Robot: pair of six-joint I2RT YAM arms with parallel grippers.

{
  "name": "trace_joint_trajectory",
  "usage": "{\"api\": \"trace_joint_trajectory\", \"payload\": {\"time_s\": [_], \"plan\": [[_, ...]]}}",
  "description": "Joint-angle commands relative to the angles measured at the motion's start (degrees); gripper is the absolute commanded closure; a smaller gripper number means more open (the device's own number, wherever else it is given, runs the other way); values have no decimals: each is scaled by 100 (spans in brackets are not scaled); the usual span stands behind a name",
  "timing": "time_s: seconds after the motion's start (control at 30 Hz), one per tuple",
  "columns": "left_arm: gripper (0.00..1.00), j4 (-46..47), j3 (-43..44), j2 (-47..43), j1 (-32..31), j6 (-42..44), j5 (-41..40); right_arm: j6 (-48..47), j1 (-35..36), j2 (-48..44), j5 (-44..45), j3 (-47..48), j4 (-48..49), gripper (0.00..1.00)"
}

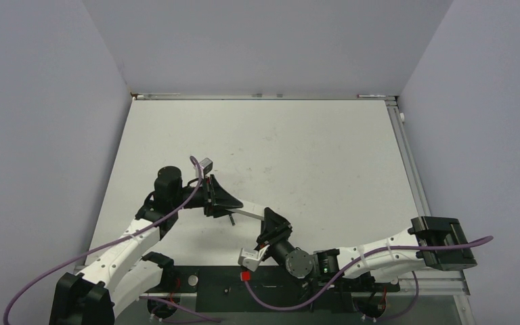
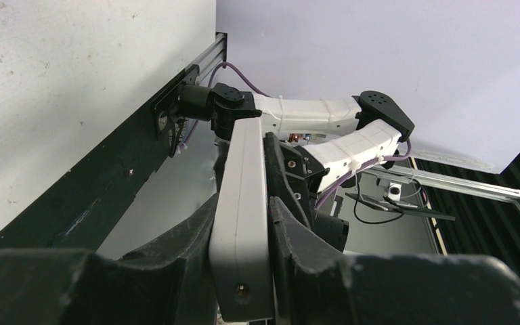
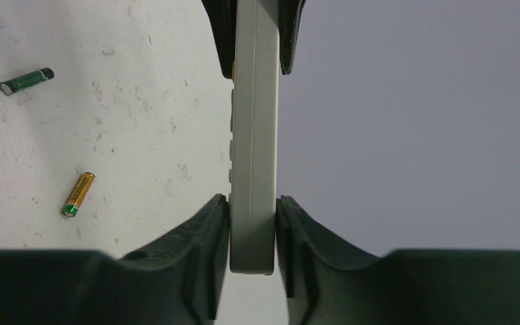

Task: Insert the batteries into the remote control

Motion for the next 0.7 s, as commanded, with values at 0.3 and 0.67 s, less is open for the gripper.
{"api": "trace_joint_trajectory", "payload": {"time_s": [0.3,0.67], "plan": [[100,796,-192,-246,79,126,-187,1956,47,-852,-299,549,-1911,44],[100,584,-166,-292,184,974,-412,4942,-982,-1201,-1072,2081,-4552,38]]}}
